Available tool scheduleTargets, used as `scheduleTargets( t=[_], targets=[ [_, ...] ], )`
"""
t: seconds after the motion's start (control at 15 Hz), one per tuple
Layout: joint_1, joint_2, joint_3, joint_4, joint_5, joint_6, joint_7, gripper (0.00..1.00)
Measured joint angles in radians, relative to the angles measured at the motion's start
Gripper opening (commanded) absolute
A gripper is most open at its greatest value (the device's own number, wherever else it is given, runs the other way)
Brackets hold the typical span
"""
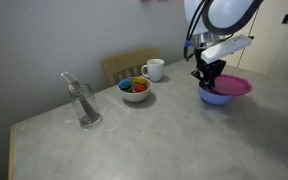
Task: Place the lid on the bowl then put it on the table
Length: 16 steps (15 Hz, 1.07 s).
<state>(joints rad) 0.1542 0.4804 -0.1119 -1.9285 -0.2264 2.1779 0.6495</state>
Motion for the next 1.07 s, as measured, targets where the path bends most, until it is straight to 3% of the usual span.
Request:
scheduleTargets(
  t=[0.6, 1.07],
  targets=[
    [0.014, -0.018, 0.002, 0.000, -0.002, 0.009, 0.000, 0.03],
    [0.094, -0.058, 0.032, 0.066, -0.099, -0.140, 0.005, 0.03]
  ],
)
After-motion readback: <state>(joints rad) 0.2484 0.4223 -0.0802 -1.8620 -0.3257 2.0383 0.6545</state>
